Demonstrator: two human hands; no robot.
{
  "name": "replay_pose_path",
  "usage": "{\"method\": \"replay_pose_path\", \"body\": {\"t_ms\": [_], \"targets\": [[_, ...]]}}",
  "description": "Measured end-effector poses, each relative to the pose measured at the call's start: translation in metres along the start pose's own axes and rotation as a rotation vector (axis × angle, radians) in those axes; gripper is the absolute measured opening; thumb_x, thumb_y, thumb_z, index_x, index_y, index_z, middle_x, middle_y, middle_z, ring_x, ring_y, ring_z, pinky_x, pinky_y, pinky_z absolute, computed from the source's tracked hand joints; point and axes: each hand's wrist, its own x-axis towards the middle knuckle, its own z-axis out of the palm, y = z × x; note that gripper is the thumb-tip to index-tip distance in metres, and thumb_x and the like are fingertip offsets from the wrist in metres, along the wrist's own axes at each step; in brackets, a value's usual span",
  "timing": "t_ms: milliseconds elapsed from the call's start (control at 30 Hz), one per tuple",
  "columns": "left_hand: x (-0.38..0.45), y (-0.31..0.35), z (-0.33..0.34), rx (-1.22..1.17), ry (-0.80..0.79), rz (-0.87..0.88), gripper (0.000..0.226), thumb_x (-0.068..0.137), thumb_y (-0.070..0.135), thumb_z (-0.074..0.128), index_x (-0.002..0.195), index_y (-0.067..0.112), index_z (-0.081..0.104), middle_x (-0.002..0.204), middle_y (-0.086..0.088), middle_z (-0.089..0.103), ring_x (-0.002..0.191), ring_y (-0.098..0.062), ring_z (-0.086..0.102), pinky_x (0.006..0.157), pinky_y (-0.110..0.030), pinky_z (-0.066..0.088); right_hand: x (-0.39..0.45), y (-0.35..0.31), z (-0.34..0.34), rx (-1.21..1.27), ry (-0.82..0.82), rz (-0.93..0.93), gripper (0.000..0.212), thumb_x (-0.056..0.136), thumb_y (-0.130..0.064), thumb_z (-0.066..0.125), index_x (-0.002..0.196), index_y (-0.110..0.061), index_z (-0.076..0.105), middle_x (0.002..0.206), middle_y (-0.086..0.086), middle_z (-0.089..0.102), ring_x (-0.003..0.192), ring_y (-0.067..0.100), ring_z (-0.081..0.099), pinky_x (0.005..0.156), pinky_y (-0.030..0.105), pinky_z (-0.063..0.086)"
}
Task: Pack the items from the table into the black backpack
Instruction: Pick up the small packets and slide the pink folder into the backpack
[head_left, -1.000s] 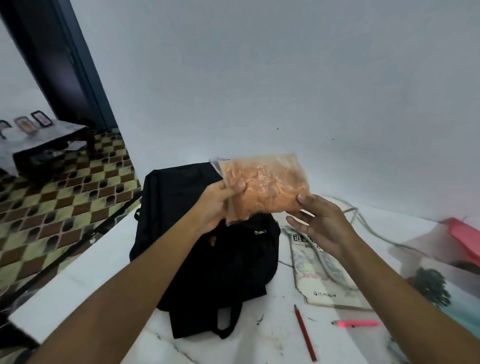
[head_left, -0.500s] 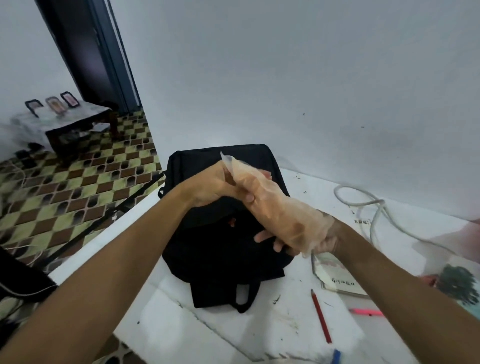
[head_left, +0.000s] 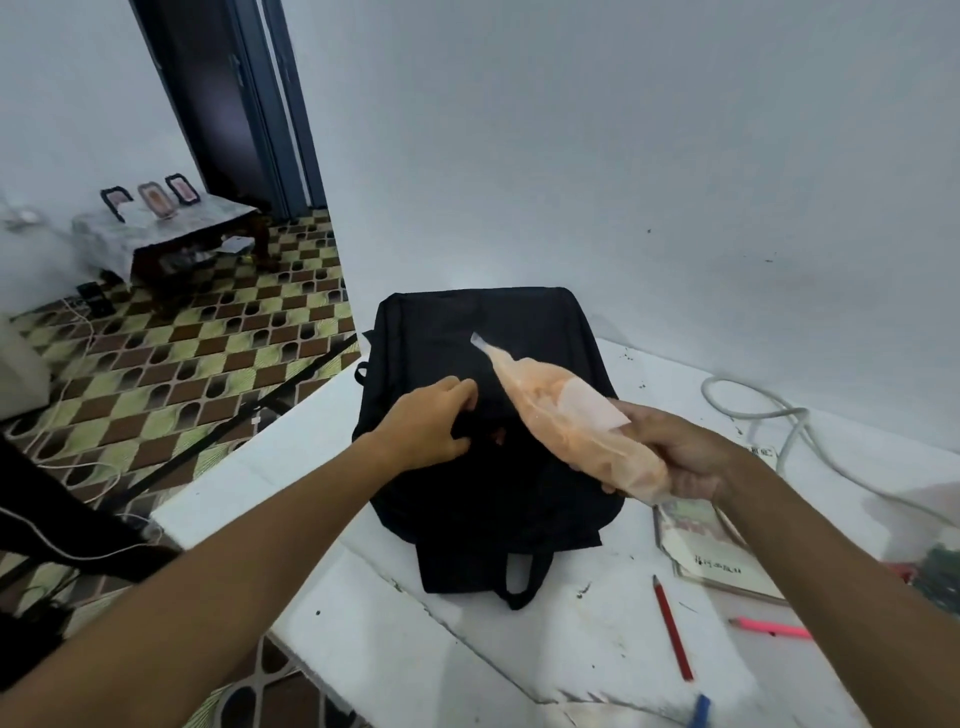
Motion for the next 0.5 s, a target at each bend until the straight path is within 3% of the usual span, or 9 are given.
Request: {"method": "replay_pose_path", "body": {"t_ms": [67, 133, 233, 300, 367, 433, 500], "targets": [[0.005, -0.007, -0.007, -0.113, 0.05, 0.002, 0.019, 0.071, 0.013, 0.069, 0.086, 0.013, 0.057, 0.083, 0.001, 0.061, 0.074, -0.019, 0.059, 0.066, -0.036, 0.049, -0.007, -0.006, 0.005, -0.007, -0.072, 0.031, 0.069, 0.067, -0.012, 0.072, 0.133, -0.025, 0.053, 0.116, 0.011, 0.064, 0.081, 0.025, 0.065, 0.061, 0.034, 0.056], [0.013, -0.012, -0.022, -0.243, 0.16, 0.0, 0.013, 0.068, 0.003, 0.069, 0.077, 0.01, 0.063, 0.071, 0.001, 0.063, 0.066, -0.016, 0.059, 0.062, -0.028, 0.047, -0.014, -0.013, 0.012, -0.062, -0.109, 0.082, 0.064, 0.071, -0.006, 0.068, 0.13, -0.026, 0.055, 0.117, 0.009, 0.066, 0.085, 0.023, 0.067, 0.062, 0.031, 0.056], [0.025, -0.009, -0.054, -0.28, 0.257, 0.014, 0.013, 0.071, -0.002, 0.07, 0.082, 0.005, 0.071, 0.072, -0.004, 0.068, 0.065, -0.015, 0.061, 0.063, -0.016, 0.049, -0.011, -0.011, 0.023, -0.221, -0.133, 0.14, 0.059, 0.074, -0.01, 0.07, 0.129, -0.029, 0.057, 0.127, 0.007, 0.062, 0.108, 0.029, 0.062, 0.088, 0.043, 0.049], [0.032, -0.007, -0.072, -0.24, 0.274, 0.039, 0.014, 0.076, 0.002, 0.07, 0.089, 0.004, 0.074, 0.077, -0.005, 0.071, 0.068, -0.014, 0.064, 0.068, -0.017, 0.051, -0.001, -0.004, 0.034, -0.293, -0.073, 0.147, 0.06, 0.072, -0.017, 0.074, 0.128, -0.03, 0.058, 0.129, 0.007, 0.061, 0.113, 0.028, 0.059, 0.094, 0.047, 0.043], [0.037, -0.007, -0.085, -0.188, 0.271, 0.072, 0.015, 0.078, 0.005, 0.07, 0.091, 0.006, 0.075, 0.08, -0.005, 0.073, 0.071, -0.014, 0.066, 0.072, -0.022, 0.053, 0.011, 0.001, 0.047, -0.271, 0.056, 0.132, 0.056, 0.068, -0.024, 0.075, 0.122, -0.033, 0.062, 0.117, 0.007, 0.066, 0.095, 0.029, 0.063, 0.073, 0.041, 0.049], [0.041, -0.008, -0.093, -0.148, 0.266, 0.097, 0.016, 0.079, 0.006, 0.068, 0.093, 0.008, 0.076, 0.082, -0.005, 0.074, 0.072, -0.014, 0.066, 0.074, -0.024, 0.052, 0.023, 0.0, 0.06, -0.169, 0.196, 0.093, 0.043, 0.076, -0.023, 0.071, 0.118, -0.029, 0.064, 0.101, 0.011, 0.067, 0.074, 0.028, 0.062, 0.052, 0.031, 0.049], [0.043, -0.007, -0.098, -0.114, 0.255, 0.102, 0.019, 0.078, 0.005, 0.068, 0.094, 0.008, 0.076, 0.083, -0.006, 0.074, 0.072, -0.014, 0.065, 0.074, -0.024, 0.052, 0.032, -0.002, 0.066, -0.055, 0.382, 0.028, 0.031, 0.085, -0.015, 0.066, 0.115, -0.018, 0.063, 0.099, 0.015, 0.069, 0.074, 0.026, 0.065, 0.056, 0.033, 0.055]]}}
